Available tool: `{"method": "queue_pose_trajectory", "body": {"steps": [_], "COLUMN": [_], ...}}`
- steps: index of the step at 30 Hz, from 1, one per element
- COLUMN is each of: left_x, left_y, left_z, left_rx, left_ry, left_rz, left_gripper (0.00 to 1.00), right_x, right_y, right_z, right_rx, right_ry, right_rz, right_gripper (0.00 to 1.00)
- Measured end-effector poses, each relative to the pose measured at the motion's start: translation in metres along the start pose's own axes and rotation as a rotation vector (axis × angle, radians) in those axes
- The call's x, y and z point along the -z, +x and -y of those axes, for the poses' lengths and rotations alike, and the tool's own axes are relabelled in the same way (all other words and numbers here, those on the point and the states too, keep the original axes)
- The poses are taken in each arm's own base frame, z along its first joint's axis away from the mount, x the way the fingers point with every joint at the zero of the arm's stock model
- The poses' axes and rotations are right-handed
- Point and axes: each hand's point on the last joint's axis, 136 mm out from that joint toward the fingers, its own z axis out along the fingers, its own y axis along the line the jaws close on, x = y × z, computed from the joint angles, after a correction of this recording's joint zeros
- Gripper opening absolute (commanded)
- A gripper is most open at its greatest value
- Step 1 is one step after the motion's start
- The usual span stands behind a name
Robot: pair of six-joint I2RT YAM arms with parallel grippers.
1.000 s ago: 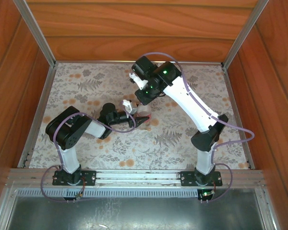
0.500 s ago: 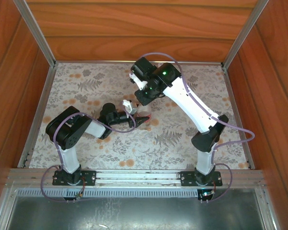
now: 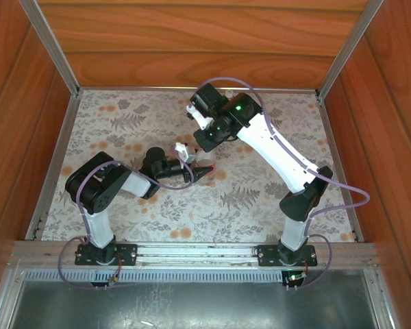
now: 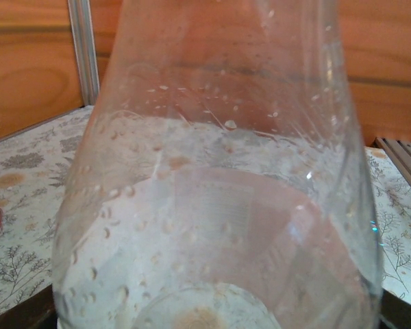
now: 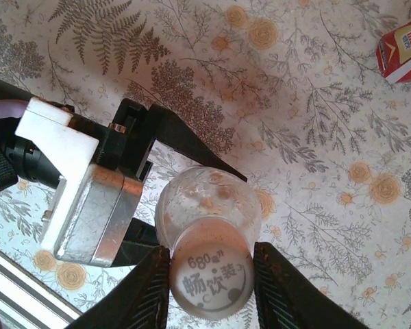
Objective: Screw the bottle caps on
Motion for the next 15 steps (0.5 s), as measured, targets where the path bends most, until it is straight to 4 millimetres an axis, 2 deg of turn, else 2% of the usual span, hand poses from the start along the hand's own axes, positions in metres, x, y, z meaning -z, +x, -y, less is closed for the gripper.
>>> {"method": "queue_pose_trajectory", "body": {"steps": [8,11,15], "left_x": [0.0,0.0,0.0], "left_y": [0.0002,0.0002,0.0003], "left_z": [0.0006,0.0006,0.0006], "left_rx": [0.0,0.0,0.001], "left_ry": [0.003,0.003,0.003], "left_rz": [0.0,0.0,-0.001], "left_gripper": [0.67,0.67,0.67], "right_x": [-0.0053,-0.0054,-0.0055], "right_y": [0.0017,0.0018,0.0014], "right_z": [-0.0013,-0.0014,-0.0021], "right_rx": [0.001,0.0,0.0], "right_ry": [-0.005,-0.006,-0.01], "right_rz": [-0.017,-0.017,-0.016], "right_gripper": [0.45,0.56,0.66]}}
